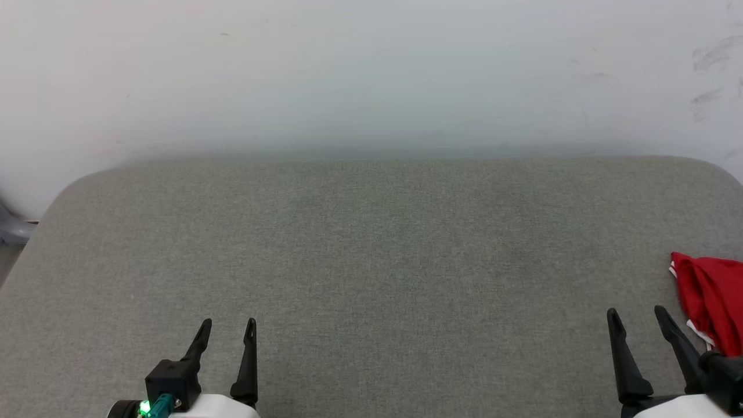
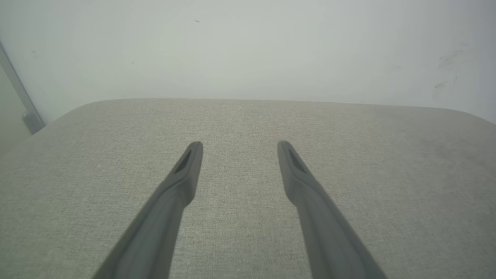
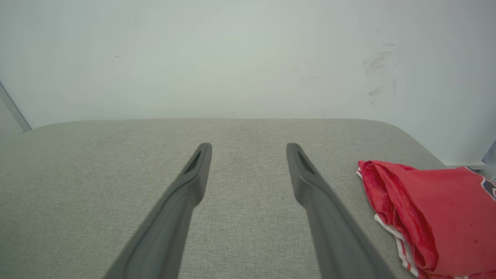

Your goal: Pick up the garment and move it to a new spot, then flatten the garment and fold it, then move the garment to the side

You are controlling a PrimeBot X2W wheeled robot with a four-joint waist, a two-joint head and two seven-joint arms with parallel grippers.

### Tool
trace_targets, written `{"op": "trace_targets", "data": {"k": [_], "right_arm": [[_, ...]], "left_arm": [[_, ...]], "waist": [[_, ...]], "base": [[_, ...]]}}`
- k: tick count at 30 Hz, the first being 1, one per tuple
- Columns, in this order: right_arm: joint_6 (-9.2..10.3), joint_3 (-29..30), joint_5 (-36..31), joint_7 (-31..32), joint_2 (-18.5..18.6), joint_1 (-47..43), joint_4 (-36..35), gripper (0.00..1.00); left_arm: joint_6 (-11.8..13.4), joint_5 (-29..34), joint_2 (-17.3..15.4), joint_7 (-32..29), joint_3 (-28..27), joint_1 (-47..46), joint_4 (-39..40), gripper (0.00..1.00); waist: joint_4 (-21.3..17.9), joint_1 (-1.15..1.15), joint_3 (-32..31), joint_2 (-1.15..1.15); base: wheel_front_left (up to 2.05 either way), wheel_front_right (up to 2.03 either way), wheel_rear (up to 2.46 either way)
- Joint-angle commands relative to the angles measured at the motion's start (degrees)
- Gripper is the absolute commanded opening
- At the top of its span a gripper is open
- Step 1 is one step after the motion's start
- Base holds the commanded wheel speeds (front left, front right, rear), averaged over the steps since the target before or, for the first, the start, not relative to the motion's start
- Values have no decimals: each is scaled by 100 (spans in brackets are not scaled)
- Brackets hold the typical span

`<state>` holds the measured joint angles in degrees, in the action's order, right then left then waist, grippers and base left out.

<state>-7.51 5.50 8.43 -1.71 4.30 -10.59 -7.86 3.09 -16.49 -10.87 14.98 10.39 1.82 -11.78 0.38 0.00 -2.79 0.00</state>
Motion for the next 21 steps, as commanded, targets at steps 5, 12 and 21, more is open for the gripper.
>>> {"op": "trace_targets", "data": {"k": [5, 12, 21], "right_arm": [[5, 3, 24, -4, 57, 5, 22, 100], [0, -13, 146, 39, -13, -8, 344, 0], [0, 4, 1169, 138, -28, 210, 568, 0]], "left_arm": [[-16, -41, -2, 25, -9, -63, -32, 100], [-19, -163, 101, -66, 12, 138, -291, 0], [-148, -1080, 186, -329, -207, 10, -284, 0]], "waist": [[13, 0, 4, 0], [13, 0, 7, 0], [10, 0, 28, 0]], "base": [[0, 0, 0], [0, 0, 0], [0, 0, 0]]}}
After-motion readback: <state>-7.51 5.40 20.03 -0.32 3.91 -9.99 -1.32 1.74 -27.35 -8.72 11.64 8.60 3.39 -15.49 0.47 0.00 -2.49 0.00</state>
